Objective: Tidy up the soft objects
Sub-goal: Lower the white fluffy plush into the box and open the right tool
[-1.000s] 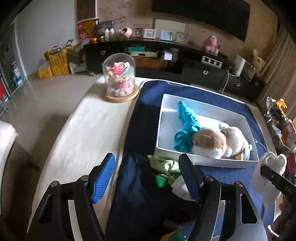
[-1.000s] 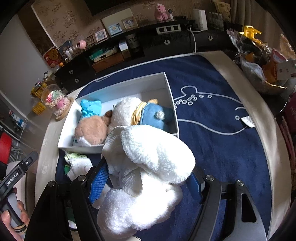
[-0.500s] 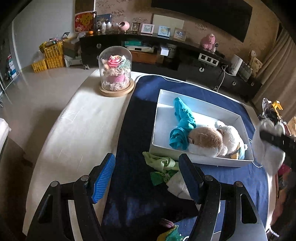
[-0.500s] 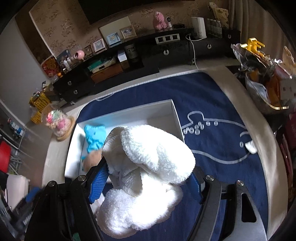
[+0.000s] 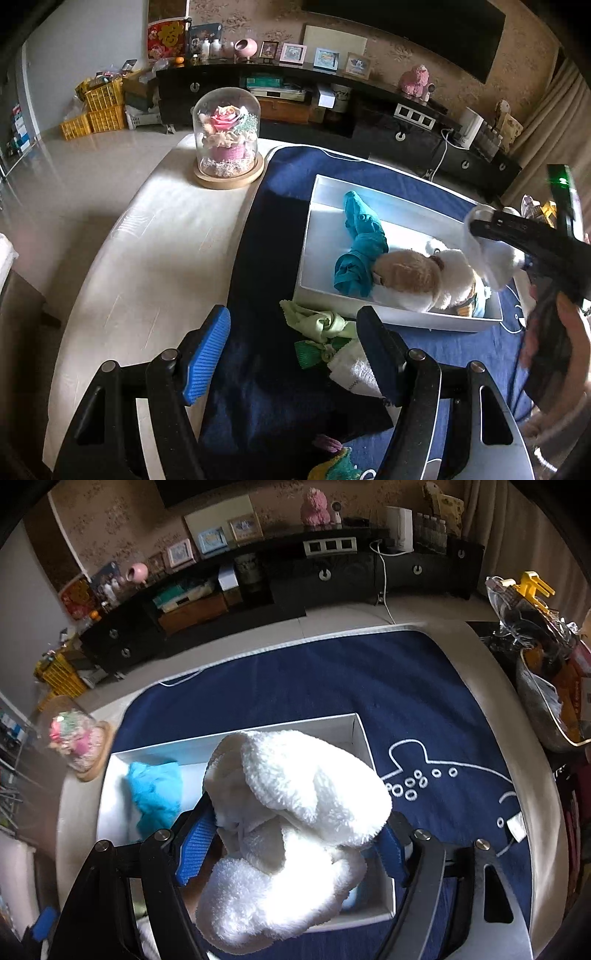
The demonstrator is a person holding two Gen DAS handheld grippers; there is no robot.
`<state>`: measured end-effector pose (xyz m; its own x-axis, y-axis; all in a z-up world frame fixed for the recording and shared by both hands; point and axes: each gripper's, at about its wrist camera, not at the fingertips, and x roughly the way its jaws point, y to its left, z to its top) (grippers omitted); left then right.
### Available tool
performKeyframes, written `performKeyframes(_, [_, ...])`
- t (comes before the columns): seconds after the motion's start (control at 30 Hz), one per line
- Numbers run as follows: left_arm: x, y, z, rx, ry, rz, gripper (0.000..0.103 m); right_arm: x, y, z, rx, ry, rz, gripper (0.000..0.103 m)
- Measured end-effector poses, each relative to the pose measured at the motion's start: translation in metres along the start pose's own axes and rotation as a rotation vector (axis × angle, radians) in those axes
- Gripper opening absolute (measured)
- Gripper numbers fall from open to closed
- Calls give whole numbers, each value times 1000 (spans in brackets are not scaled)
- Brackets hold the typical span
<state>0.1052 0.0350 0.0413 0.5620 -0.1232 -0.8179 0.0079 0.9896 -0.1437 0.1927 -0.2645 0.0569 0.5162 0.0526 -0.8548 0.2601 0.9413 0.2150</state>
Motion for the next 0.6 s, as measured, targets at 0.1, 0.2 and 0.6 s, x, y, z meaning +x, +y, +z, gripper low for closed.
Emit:
performKeyframes(0.1, [0, 2, 0, -7, 4, -2, 71, 9, 2, 5, 17, 2, -7, 103])
performKeyframes(0.2, [1, 6, 1, -23, 7, -4, 71, 12, 4, 11, 26, -5, -18, 103])
performKeyframes(0.6, [-3, 13, 1, -48, 8, -13, 71, 1, 4, 17, 52, -50, 19, 103])
